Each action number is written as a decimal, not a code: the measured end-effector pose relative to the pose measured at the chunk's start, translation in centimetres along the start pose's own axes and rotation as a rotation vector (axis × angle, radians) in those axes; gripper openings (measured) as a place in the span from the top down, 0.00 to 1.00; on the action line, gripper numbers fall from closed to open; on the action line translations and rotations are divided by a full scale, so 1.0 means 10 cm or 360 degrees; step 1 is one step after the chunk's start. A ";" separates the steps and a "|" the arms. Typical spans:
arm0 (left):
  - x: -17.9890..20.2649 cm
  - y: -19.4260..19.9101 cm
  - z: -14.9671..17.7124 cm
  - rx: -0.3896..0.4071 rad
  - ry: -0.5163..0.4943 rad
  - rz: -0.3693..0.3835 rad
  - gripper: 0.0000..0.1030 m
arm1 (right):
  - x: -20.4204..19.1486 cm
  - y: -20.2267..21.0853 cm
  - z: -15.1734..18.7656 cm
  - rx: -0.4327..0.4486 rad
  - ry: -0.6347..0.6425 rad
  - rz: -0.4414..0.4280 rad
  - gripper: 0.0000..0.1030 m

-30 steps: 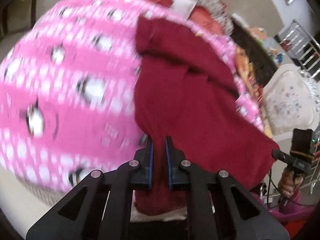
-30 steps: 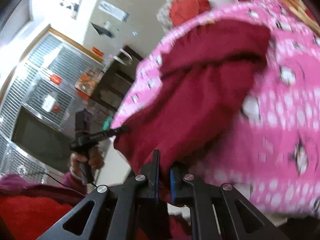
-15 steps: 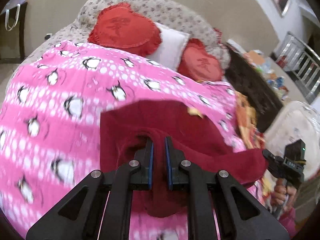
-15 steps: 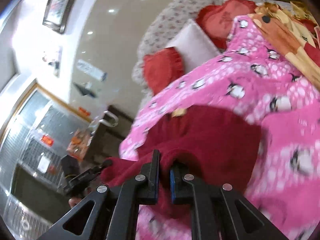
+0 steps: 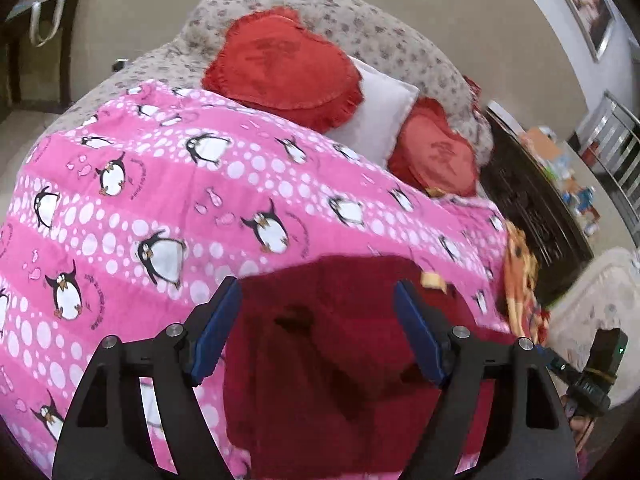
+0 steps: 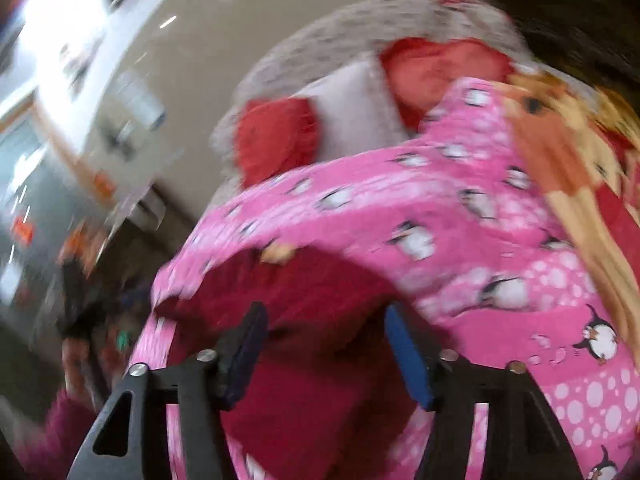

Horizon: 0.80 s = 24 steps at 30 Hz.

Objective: Fold small clothes
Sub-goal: 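Lift the hem with both grippers and fold it up over the collar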

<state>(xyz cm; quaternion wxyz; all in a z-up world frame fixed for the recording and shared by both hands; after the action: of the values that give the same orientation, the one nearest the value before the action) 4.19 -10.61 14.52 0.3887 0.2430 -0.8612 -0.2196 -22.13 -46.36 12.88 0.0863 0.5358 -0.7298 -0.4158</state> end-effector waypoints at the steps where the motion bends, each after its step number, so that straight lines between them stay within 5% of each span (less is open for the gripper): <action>1: 0.04 0.03 0.08 -0.0014 -0.0041 0.0011 0.24 | -0.10 0.03 0.07 0.0004 0.0089 -0.0009 0.51; 6: 0.18 -0.07 0.54 -0.0226 -0.0259 0.0005 0.24 | -0.40 -0.14 0.47 -0.0155 0.0388 -0.0035 0.53; 11: 0.29 -0.51 0.68 -0.0396 -0.0421 -0.0137 0.24 | -0.39 -0.66 0.29 -0.0222 0.0396 0.0034 0.53; 15: 0.23 -0.86 0.31 -0.0317 -0.0285 -0.0178 0.24 | -0.24 -0.94 -0.20 -0.0085 0.0195 0.0181 0.53; 18: 0.03 -0.95 0.03 -0.0229 -0.0087 -0.0172 0.24 | -0.11 -1.14 -0.42 -0.0109 0.0066 0.0244 0.51; 20: -0.14 -0.88 -0.09 -0.0148 0.0062 -0.0175 0.24 | -0.07 -1.15 -0.45 -0.0121 0.0047 0.0277 0.50; 24: -0.28 -0.60 -0.04 -0.0126 0.0118 -0.0118 0.24 | 0.04 -0.83 -0.30 -0.0088 0.0018 0.0247 0.37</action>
<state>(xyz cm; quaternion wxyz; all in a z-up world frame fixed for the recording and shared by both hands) 7.57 -13.77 9.75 0.4213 0.2670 -0.8273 -0.2587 -14.67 -48.96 8.88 0.1371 0.4772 -0.7569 -0.4249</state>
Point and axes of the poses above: each gripper's, at about its wrist camera, not at the fingertips, and y roughly against the way its jaws point, x to its right, z to its underside, the point moved 1 cm from there along -y, roughly the way its jaws point, and after that the axes turned 14 degrees about z, right-handed, at the moved point
